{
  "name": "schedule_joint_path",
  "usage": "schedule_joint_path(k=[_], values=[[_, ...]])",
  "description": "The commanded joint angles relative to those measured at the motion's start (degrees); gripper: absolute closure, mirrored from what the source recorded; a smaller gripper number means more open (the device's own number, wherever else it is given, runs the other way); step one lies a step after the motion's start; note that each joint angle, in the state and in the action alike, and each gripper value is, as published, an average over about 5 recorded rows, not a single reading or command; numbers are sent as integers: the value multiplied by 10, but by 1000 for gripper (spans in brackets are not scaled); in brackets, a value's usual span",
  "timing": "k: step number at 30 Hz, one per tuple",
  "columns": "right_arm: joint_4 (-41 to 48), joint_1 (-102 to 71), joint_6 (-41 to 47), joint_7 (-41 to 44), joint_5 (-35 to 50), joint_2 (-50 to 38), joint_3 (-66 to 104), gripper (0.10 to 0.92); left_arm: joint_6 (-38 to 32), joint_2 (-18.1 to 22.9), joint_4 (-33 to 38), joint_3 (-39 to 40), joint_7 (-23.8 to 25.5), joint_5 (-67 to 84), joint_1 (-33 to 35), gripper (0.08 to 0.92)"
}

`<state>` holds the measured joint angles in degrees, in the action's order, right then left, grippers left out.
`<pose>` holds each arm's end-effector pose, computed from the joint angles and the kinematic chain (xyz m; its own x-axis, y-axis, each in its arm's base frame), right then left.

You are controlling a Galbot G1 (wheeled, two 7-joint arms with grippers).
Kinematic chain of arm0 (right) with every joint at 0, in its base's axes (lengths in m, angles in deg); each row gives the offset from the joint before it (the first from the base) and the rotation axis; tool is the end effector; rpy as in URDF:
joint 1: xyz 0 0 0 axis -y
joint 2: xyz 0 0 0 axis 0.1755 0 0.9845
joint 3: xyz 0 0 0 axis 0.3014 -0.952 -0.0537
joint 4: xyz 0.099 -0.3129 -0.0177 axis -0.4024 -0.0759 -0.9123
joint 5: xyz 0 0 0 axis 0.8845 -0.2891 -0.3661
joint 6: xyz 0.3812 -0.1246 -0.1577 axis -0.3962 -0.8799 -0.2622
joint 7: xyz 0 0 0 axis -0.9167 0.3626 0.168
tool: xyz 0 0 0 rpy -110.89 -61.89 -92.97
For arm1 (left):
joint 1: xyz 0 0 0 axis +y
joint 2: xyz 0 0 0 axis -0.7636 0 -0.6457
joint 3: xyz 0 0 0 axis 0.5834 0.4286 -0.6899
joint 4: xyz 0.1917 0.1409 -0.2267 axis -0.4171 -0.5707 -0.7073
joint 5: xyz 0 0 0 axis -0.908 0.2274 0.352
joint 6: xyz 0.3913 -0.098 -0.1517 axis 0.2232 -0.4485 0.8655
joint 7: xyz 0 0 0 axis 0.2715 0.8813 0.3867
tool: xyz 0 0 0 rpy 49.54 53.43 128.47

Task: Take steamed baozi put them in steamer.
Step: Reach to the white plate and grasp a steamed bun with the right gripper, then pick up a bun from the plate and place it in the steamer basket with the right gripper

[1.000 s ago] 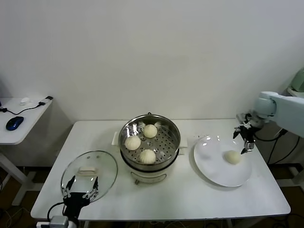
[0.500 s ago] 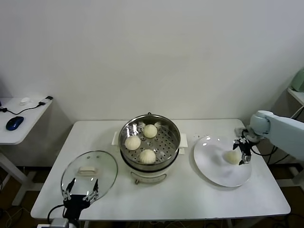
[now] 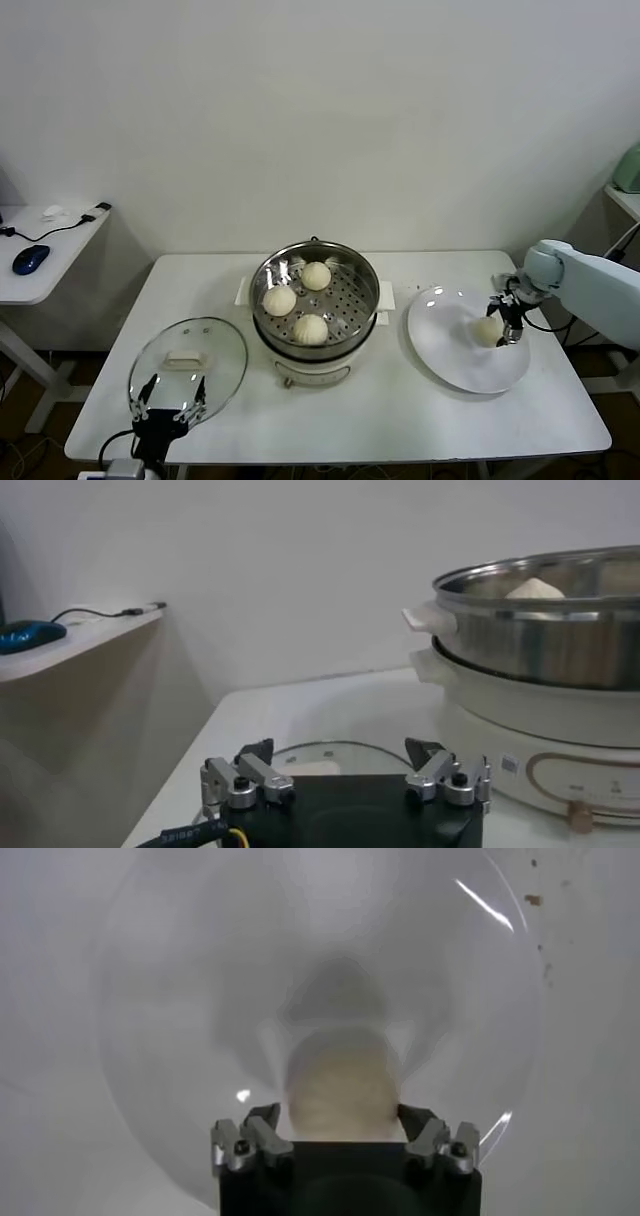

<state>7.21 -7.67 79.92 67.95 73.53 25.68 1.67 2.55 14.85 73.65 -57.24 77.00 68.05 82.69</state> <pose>0.5984 -0.2278 -0.2665 -0.1014 -0.0301 0.9944 -0.9943 0.0357 -0.1003 0.2053 0.0598 -0.3182 -0.9486 -0.0820 0.3056 -0.0372 0.9881 0.1496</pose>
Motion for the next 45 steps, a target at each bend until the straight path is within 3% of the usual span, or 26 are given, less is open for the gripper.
schedule_joint_path(k=[1,7,11,19,23,27,34,45], values=[[8,-15,-2,2,-11,6,20,327,1,0,2,0,0,-1,0,177],[-15,9,2,8,-11,-5,16,451,2,0,6,1,0,-1,1,177],[-49,96,17,25,34,-11,-30,486,4,1,11,3,2,-1,1,177],[-175,452,79,38,311,68,-299,491,10,1,22,8,4,-4,-3,177],[-270,559,126,21,434,116,-335,491,13,0,24,10,6,-6,-6,177],[-350,581,168,-27,494,154,-324,491,14,0,26,13,10,-7,-8,177],[-405,489,236,-126,495,203,-292,491,10,1,27,15,10,-7,-7,177],[-327,314,284,-185,389,225,-229,491,6,0,28,12,10,-2,-6,177]])
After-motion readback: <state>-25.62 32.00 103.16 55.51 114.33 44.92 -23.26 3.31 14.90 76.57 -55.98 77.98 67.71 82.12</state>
